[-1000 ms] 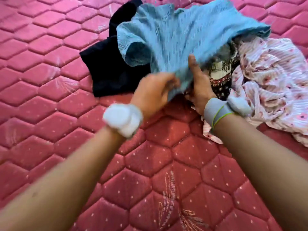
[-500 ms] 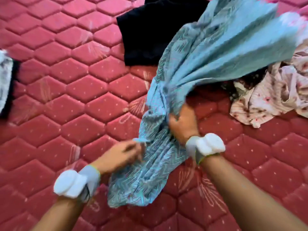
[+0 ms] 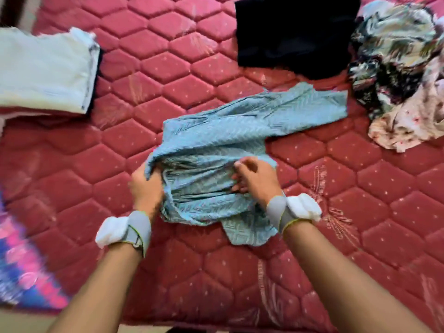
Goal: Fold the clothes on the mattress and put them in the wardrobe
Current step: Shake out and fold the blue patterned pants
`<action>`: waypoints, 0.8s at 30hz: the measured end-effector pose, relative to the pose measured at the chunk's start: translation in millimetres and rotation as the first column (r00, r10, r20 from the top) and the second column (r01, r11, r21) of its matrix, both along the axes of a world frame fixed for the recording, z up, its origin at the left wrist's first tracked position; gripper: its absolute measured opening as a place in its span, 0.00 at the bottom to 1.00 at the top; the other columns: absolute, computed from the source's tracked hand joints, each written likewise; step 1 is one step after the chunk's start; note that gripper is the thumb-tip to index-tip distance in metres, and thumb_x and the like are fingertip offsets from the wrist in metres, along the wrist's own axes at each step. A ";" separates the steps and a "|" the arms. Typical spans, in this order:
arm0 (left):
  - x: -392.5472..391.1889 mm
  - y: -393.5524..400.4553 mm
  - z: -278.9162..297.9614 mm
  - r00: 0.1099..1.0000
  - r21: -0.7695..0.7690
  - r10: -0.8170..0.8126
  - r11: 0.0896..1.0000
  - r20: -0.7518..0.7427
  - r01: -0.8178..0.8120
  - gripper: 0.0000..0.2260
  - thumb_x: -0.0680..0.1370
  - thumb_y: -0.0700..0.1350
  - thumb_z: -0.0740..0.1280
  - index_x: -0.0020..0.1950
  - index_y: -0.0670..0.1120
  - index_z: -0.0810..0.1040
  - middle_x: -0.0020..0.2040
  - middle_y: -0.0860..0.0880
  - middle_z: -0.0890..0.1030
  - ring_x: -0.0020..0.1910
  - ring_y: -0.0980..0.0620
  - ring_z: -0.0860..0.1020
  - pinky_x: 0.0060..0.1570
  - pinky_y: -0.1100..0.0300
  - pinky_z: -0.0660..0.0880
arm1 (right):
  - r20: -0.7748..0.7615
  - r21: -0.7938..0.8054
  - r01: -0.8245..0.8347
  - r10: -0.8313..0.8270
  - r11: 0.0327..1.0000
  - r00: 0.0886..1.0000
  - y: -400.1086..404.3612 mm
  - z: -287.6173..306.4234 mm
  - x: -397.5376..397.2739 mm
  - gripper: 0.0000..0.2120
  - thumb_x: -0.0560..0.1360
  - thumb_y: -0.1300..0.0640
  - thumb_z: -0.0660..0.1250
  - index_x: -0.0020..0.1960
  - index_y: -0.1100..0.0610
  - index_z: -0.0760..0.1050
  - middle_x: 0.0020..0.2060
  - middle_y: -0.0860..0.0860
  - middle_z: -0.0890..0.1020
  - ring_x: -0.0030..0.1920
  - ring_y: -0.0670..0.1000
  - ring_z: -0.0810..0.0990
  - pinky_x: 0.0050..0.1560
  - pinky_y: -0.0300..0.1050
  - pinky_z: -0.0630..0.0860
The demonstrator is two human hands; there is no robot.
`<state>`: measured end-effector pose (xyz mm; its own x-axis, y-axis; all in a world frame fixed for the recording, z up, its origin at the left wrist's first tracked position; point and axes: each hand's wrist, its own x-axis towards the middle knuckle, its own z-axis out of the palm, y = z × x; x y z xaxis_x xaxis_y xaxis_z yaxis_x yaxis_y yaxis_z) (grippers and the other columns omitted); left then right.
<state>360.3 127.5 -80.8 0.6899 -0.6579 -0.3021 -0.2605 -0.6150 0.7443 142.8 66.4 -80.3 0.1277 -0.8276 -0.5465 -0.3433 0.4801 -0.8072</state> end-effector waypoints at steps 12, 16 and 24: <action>-23.9 84.6 34.3 0.509 -0.131 -0.033 0.979 -0.860 -0.159 0.59 0.53 0.60 0.82 0.76 0.48 0.55 0.69 0.47 0.73 0.67 0.48 0.73 0.66 0.46 0.70 | -0.097 0.197 -0.228 0.251 0.954 0.963 54.6 58.6 58.7 0.12 0.69 0.55 0.69 0.51 0.57 0.79 0.48 0.55 0.83 0.47 0.52 0.79 0.54 0.52 0.78; -26.8 89.1 101.2 0.342 -0.248 -0.254 0.967 -0.905 0.060 0.53 0.50 0.55 0.84 0.71 0.51 0.64 0.63 0.46 0.78 0.57 0.46 0.79 0.50 0.49 0.79 | 0.394 0.283 -0.268 0.143 0.921 0.908 35.7 157.8 96.4 0.13 0.74 0.55 0.69 0.55 0.61 0.79 0.48 0.58 0.83 0.42 0.55 0.82 0.49 0.49 0.80; 63.8 43.5 320.4 0.774 -0.352 -0.478 0.869 -0.415 0.348 0.52 0.55 0.56 0.82 0.74 0.47 0.63 0.56 0.47 0.82 0.52 0.51 0.80 0.54 0.47 0.78 | 0.062 -0.294 -0.503 0.541 0.813 0.839 0.9 384.7 139.4 0.27 0.72 0.71 0.67 0.64 0.50 0.66 0.46 0.53 0.77 0.41 0.51 0.76 0.40 0.42 0.76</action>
<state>424.1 171.0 239.6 0.1453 -0.9400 -0.3088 -0.0219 -0.3151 0.9488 282.2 67.3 304.3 0.6376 -0.7215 -0.2700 -0.3602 0.0306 -0.9324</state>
